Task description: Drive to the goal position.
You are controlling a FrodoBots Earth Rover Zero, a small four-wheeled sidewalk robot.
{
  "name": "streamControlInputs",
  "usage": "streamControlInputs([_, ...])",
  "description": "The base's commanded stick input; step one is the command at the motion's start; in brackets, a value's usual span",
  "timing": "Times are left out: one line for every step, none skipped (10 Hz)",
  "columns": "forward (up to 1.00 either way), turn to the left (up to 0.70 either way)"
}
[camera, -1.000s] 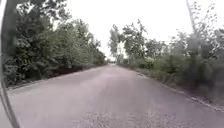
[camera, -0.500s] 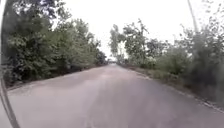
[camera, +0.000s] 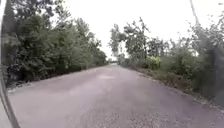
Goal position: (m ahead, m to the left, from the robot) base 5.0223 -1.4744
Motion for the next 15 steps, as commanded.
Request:
streamControlInputs([0.7,0.0])
streamControlInputs([0.7,0.0])
streamControlInputs([0.7,0.0])
streamControlInputs([0.7,0.0])
streamControlInputs([0.7,0.0])
streamControlInputs([0.7,0.0])
streamControlInputs([0.7,0.0])
streamControlInputs([0.7,0.0])
streamControlInputs([0.7,0.0])
streamControlInputs([0.7,0.0])
streamControlInputs([0.7,0.0])
streamControlInputs([0.7,0.0])
streamControlInputs([0.7,0.0])
streamControlInputs([0.7,0.0])
streamControlInputs([0.7,0.0])
